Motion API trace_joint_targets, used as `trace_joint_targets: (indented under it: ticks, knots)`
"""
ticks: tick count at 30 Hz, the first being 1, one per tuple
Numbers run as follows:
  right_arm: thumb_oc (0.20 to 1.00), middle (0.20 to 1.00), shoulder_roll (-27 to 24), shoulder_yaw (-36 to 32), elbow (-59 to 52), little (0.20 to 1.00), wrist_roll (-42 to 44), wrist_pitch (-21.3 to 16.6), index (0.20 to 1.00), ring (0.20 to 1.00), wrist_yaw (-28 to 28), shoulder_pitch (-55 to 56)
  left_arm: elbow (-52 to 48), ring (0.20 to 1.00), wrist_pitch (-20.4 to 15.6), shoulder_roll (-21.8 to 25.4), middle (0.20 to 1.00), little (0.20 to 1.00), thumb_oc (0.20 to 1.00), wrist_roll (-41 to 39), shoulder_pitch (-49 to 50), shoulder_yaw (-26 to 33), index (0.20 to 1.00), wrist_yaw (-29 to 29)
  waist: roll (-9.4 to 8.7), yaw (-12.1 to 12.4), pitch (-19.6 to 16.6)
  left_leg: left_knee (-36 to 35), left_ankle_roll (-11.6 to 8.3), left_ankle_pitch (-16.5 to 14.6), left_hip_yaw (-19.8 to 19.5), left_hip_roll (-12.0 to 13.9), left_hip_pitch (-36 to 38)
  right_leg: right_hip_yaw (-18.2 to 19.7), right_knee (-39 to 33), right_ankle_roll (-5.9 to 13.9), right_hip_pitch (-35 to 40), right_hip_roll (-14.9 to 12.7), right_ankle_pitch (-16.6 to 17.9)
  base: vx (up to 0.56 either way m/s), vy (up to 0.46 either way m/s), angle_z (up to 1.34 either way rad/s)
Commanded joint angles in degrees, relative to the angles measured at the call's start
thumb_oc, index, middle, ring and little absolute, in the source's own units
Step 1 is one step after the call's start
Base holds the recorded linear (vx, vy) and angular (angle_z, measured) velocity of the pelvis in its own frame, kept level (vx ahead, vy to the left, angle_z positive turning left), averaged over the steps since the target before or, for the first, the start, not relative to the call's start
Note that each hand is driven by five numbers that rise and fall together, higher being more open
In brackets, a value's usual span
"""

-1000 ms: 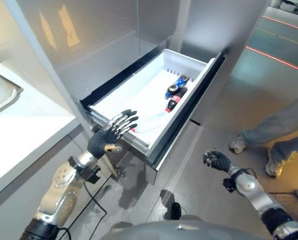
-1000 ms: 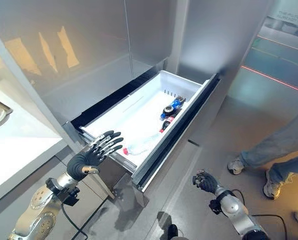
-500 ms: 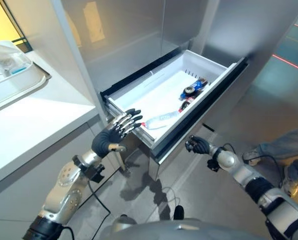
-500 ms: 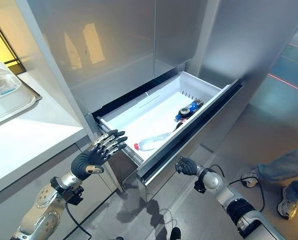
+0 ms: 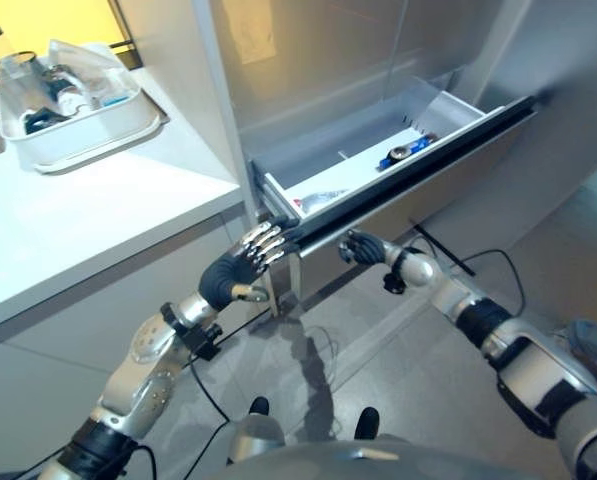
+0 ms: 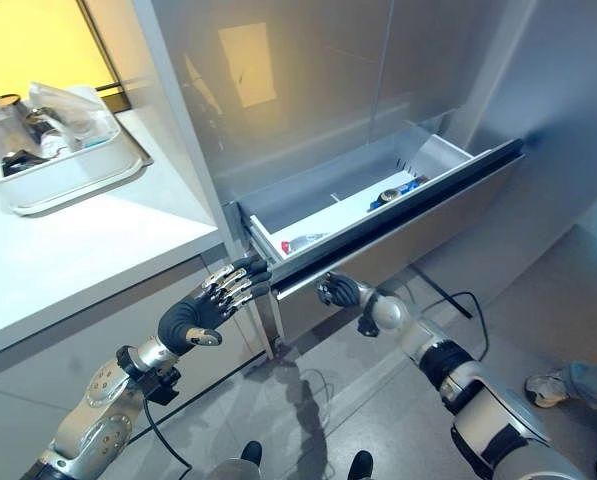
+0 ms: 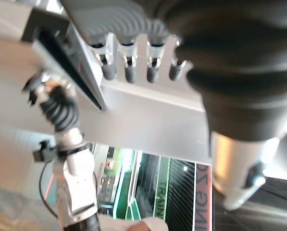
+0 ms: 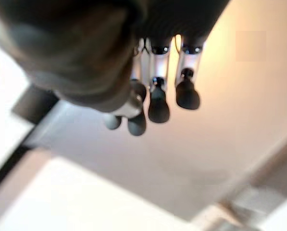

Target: Take the drinks into the refrigerator

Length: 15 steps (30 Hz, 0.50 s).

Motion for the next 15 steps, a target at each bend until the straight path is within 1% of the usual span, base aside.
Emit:
trace_joint_targets:
  ticks: [1, 6, 11, 15]
  knots:
    - [0.2, 0.2, -0.3, -1.72, -2.5, 0.2, 3.18, -2.7, 0.2, 0.2, -1.53, -5.14, -1.59, 1.0, -2.41, 0.93, 1.0, 1.0, 1.0, -1.03, -3.09, -1.48, 1.0, 0.55, -2.08, 0.84, 0.2, 1.05, 7.33, -2.08, 2.1, -6.65, -0.99, -0.37, 11.79, 1.72, -0.82, -1.96, -7.07, -0.02, 0.027, 0.22]
    - [0.2, 0.2, -1.59, -2.33, -2.95, 0.2, 2.52, -2.56, 0.2, 0.2, -0.86, -2.26, -1.55, 1.0, -2.56, 0.62, 1.0, 1.0, 1.0, -0.64, -2.82, -1.12, 1.0, 0.35, -2.55, 0.36, -0.04, 0.63, 7.4, -1.99, 2.27, -6.71, -0.9, -0.34, 11.19, 1.85, -0.67, -1.98, -6.9, 0.0, 0.006, 0.04]
    - [0.2, 0.2, -3.24, -3.53, -3.94, 0.2, 2.56, -2.69, 0.2, 0.2, -0.37, 0.87, -1.41, 1.0, -2.77, 0.45, 1.0, 1.0, 1.0, -0.38, -2.53, -0.55, 1.0, 0.26, -3.2, -0.38, -0.2, 0.44, 7.52, -2.12, 3.2, -6.55, -0.69, 0.76, 10.52, 1.96, -0.75, -1.85, -6.59, 0.0, 0.005, -0.02]
    - [0.2, 0.2, -3.16, -4.75, -3.8, 0.2, 3.56, -2.81, 0.2, 0.2, -0.68, 2.19, -1.37, 1.0, -3.01, 0.34, 1.0, 1.0, 1.0, -0.37, -2.44, -0.56, 1.0, 0.37, -3.53, -0.84, -0.37, 0.25, 7.55, -2.24, 4.28, -6.43, -0.24, 1.93, 9.94, 2.08, -0.78, -1.64, -6.18, 0.0, 0.013, -0.15]
